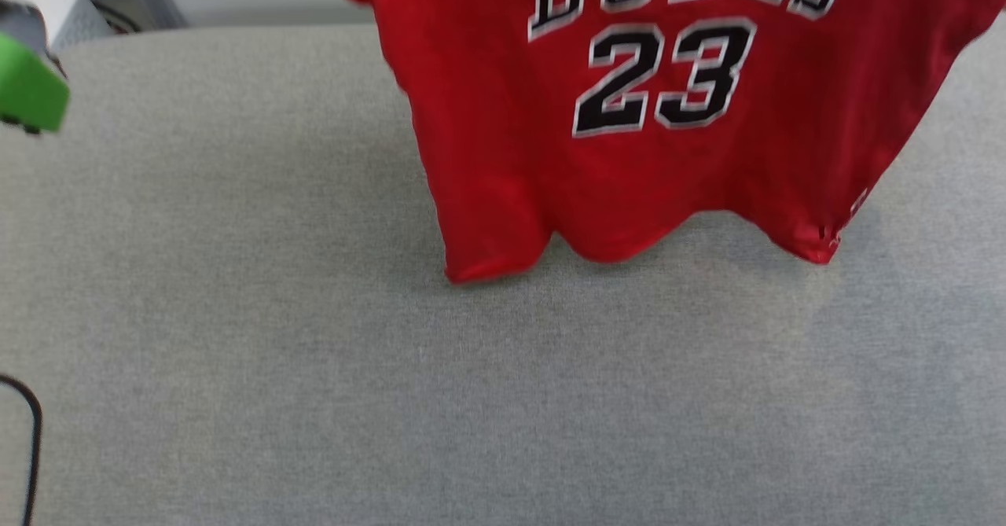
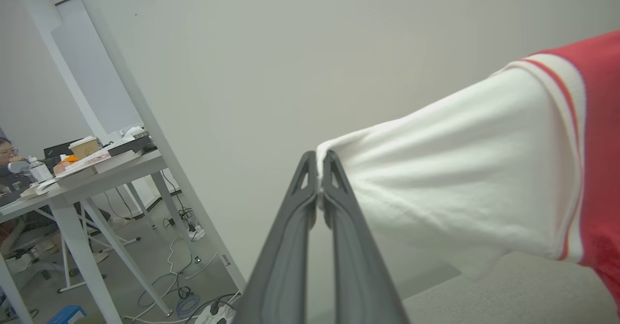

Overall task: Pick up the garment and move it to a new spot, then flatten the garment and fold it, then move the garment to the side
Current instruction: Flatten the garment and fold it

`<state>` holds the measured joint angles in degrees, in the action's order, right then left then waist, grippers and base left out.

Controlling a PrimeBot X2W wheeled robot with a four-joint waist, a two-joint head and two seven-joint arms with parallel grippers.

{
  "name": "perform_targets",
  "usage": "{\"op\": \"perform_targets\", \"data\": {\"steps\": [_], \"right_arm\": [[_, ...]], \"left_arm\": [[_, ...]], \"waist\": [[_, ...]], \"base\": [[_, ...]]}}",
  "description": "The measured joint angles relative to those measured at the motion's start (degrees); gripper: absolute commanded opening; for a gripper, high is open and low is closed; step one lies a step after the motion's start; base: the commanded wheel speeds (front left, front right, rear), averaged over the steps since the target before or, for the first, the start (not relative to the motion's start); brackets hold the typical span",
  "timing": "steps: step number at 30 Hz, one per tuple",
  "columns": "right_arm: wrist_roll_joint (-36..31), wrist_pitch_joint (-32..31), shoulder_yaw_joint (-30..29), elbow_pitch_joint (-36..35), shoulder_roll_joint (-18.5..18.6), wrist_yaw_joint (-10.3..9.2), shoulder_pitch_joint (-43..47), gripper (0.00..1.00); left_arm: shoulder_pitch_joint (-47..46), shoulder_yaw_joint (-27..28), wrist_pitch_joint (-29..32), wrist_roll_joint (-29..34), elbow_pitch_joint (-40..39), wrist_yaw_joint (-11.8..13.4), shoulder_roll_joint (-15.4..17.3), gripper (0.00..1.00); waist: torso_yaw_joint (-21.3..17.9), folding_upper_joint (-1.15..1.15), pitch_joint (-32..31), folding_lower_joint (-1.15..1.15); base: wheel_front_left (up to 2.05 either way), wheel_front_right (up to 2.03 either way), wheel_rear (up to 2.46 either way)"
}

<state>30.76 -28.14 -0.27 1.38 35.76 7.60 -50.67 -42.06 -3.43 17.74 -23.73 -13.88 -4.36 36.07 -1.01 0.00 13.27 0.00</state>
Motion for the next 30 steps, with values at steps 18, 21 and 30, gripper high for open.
{"op": "perform_targets", "data": {"steps": [18,21,30], "right_arm": [[-8.87,11.5,5.77,22.53,-2.6,0.03,-35.7,0.0],[-10.17,13.72,5.8,26.68,-4.64,0.03,-40.28,0.0],[-12.91,21.19,7.38,37.5,-9.32,0.03,-44.99,0.0]], "left_arm": [[-45.24,-12.78,-7.88,3.02,28.67,-3.49,2.78,0.0],[-50.87,-13.55,-12.07,4.13,34.42,-3.49,1.49,0.0],[-56.28,-15.52,-23.7,4.9,48.02,-3.49,-1.93,0.0]], "waist": [[0.48,0.0,19.46,0.01],[0.56,0.0,22.49,0.02],[1.25,0.0,28.7,0.02]], "base": [[0.0,0.0,0.0],[0.0,0.0,0.0],[0.0,0.0,0.0]]}}
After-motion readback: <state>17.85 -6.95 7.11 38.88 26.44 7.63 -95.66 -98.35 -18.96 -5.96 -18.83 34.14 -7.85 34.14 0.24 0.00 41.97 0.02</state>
